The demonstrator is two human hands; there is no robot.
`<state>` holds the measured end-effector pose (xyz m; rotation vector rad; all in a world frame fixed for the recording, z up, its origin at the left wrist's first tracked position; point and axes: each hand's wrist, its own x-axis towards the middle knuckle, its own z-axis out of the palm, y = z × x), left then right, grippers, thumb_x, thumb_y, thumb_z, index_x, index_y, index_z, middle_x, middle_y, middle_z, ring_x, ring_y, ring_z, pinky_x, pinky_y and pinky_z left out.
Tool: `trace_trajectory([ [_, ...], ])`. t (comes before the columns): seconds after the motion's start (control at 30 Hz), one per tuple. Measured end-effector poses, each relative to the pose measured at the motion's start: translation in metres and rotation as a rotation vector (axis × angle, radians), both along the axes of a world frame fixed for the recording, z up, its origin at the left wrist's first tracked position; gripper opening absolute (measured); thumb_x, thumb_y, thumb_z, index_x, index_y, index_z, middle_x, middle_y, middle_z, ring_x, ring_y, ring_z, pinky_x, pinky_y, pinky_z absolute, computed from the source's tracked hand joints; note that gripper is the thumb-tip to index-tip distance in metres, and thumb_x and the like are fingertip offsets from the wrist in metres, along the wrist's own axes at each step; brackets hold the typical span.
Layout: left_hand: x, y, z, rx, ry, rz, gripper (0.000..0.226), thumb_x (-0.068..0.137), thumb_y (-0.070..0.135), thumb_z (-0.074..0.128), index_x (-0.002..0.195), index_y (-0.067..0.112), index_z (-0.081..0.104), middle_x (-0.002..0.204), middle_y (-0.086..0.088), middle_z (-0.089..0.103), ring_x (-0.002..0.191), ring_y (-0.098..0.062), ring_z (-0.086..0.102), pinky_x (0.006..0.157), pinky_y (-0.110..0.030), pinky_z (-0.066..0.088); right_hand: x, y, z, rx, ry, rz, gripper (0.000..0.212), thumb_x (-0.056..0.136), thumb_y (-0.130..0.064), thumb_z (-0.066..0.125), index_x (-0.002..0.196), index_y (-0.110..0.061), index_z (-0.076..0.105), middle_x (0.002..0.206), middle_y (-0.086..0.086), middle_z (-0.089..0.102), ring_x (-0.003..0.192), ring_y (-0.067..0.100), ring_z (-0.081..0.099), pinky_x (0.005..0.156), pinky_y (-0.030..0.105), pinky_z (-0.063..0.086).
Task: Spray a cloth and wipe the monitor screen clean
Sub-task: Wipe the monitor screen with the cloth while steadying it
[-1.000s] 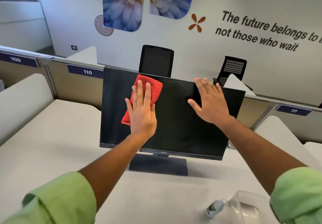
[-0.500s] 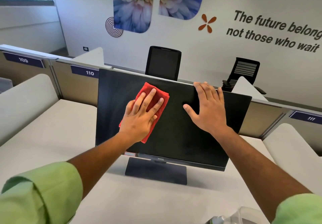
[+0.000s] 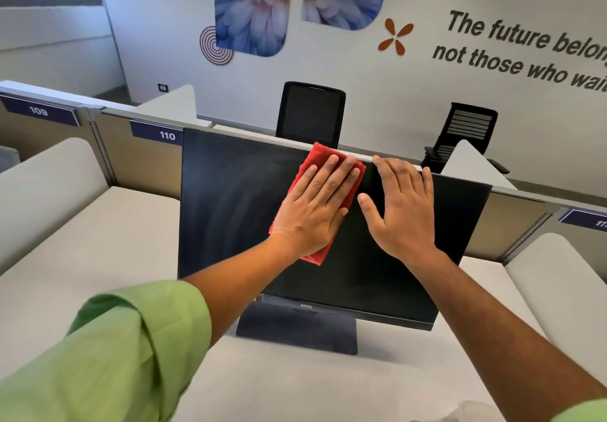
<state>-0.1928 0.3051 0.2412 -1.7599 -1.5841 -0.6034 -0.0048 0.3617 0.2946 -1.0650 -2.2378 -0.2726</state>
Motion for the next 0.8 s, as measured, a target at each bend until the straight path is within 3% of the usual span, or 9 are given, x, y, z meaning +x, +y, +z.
trace_trajectory([
  [0.33,-0.015,0.004,-0.003,0.024,-0.035,0.031,0.071,0.106,0.045,0.032,0.165,0.014,0.006,0.174,-0.004,-0.001,0.160,-0.024,-0.002,0.129,-0.045,0.000,-0.002,0.005,-0.005,0.020,0.031,0.019,0.071,0.100,-0.060,0.041,0.161,-0.025,0.039,0.163,0.001,0.045,0.157,0.026,0.035,0.135,0.056,0.009],
  [0.8,-0.080,-0.033,-0.027,0.072,-0.279,0.248,0.071,0.107,0.049,0.026,0.165,0.015,0.003,0.174,-0.003,-0.003,0.160,-0.027,-0.002,0.130,-0.046,-0.001,-0.003,0.000,-0.010,0.032,0.024,-0.017,0.075,0.098,-0.062,0.047,0.164,-0.027,0.036,0.168,-0.001,0.039,0.160,0.025,0.028,0.135,0.056,0.005],
])
